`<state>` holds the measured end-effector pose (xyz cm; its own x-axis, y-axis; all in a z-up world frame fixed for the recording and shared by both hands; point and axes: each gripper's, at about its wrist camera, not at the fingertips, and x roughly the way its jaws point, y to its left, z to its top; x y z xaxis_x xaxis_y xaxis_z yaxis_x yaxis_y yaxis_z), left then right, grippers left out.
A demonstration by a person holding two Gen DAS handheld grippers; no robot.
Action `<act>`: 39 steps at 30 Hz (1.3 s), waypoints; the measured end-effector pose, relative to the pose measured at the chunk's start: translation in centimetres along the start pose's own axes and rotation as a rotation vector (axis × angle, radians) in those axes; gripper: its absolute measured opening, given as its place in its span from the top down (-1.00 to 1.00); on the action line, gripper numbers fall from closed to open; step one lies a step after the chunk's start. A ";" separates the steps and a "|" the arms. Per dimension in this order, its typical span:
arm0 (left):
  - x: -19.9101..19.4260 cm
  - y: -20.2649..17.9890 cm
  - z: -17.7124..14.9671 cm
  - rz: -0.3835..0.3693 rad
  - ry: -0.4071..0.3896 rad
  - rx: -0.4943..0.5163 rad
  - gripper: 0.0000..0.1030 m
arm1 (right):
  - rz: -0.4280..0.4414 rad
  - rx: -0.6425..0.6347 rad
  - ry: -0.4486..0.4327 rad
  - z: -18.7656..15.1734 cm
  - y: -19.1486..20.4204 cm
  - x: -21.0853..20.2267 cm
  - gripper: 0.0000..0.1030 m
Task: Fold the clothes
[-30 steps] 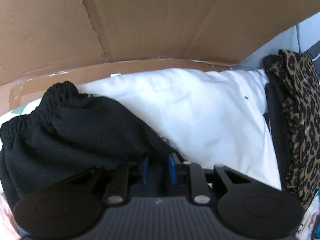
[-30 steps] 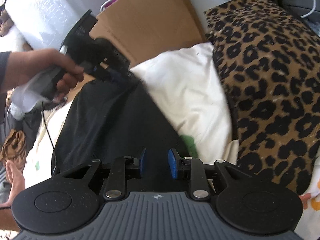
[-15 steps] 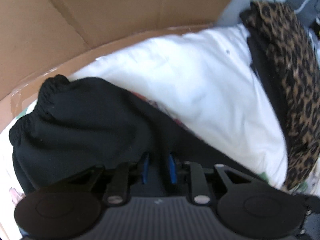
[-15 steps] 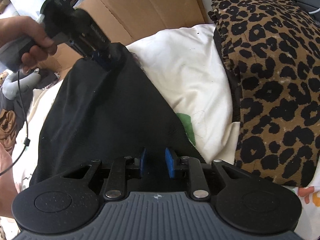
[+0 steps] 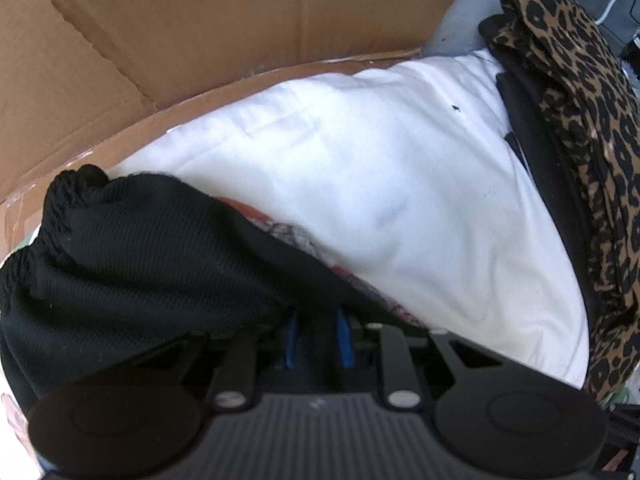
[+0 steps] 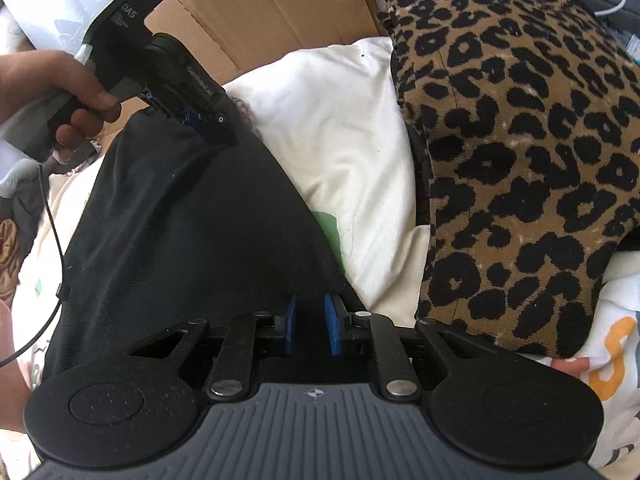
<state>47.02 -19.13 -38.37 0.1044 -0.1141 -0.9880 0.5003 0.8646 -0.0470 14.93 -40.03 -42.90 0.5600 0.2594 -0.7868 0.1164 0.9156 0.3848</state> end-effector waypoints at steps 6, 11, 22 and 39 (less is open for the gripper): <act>-0.9 0.8 -0.1 -0.020 -0.012 -0.051 0.53 | 0.037 0.041 0.061 -0.4 -1.3 -2.0 0.61; -2.4 1.5 -0.7 -0.053 -0.038 -0.068 0.02 | 0.083 0.089 0.071 0.2 -3.7 -5.1 0.57; -6.2 1.7 -4.6 -0.031 -0.078 -0.064 -0.21 | 0.143 0.060 0.003 0.2 -4.1 -7.5 0.59; -2.1 1.7 -12.6 0.074 0.032 -0.038 -0.24 | 0.065 -0.129 0.148 -2.5 1.6 -2.4 0.55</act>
<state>36.81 -11.20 -38.24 0.1122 -0.0342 -0.9931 0.4596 0.8879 0.0213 11.75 -38.43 -41.59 0.4353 0.3531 -0.8281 -0.0279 0.9247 0.3796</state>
